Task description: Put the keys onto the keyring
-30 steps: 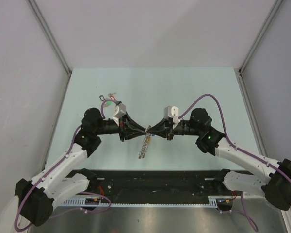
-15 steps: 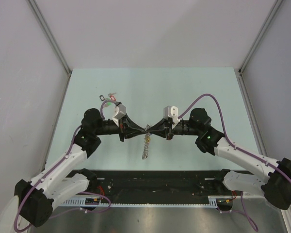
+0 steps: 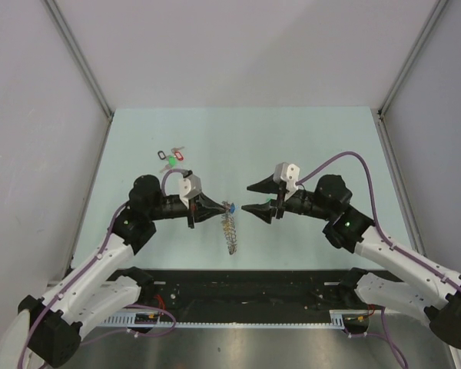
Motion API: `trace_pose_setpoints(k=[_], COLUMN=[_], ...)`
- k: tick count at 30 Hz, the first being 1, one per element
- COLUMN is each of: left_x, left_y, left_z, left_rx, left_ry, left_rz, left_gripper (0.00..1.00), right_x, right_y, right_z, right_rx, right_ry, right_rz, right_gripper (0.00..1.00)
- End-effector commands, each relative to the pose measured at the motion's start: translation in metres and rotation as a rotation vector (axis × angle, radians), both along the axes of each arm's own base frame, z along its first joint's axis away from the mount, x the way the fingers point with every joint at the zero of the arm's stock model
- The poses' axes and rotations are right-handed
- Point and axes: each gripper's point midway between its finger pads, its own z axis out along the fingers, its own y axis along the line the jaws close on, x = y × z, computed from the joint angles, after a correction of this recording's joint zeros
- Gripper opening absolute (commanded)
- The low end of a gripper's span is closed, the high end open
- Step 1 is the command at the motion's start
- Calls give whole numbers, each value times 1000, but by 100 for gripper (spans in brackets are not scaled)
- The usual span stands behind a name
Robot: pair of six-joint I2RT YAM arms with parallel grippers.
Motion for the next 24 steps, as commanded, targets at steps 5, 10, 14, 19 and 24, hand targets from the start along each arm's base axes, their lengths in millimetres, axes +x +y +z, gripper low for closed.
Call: trace_pose_setpoints(k=[5, 10, 14, 19, 24], left_x=[-5, -5, -7, -8, -11], left_y=[3, 3, 2, 2, 0], left_z=[29, 27, 27, 29, 31], left_rx=[-9, -2, -4, -15, -29], left_ry=[-221, -236, -232, -226, -221], left_rz=[-36, -36, -47, -46, -63], left_gripper=[0, 1, 0, 1, 0], right_x=[23, 29, 29, 20, 18], right_y=[-6, 1, 13, 24, 29], right_z=[-5, -12, -19, -34, -42], right_rx=[-9, -6, -8, -43, -59], right_ry=[75, 106, 113, 115, 113], right_rz=[-126, -124, -77, 25, 66], right_gripper=[60, 60, 60, 62, 63])
